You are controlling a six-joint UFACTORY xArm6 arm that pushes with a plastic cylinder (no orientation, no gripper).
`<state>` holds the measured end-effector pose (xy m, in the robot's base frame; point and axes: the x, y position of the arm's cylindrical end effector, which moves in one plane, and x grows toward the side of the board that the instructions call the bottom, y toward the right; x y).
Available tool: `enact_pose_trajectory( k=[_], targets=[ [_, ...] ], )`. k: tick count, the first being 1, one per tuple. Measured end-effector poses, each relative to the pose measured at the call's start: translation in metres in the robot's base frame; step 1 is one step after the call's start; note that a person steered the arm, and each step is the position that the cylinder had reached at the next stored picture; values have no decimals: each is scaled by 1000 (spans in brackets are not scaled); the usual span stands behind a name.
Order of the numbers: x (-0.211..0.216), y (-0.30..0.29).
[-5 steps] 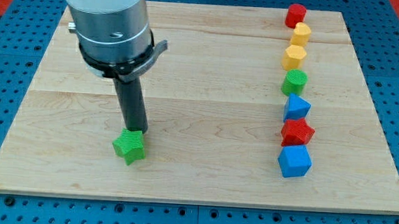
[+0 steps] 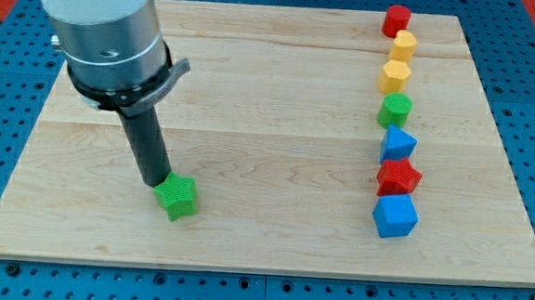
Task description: Push the green star towards the bottom center of the board
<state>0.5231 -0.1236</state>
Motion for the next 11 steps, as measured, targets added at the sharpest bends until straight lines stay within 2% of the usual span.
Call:
enact_pose_trajectory(
  k=[1, 4, 8, 11],
  targets=[
    [14, 3],
    [17, 43],
    [47, 39],
    [48, 93]
  ],
)
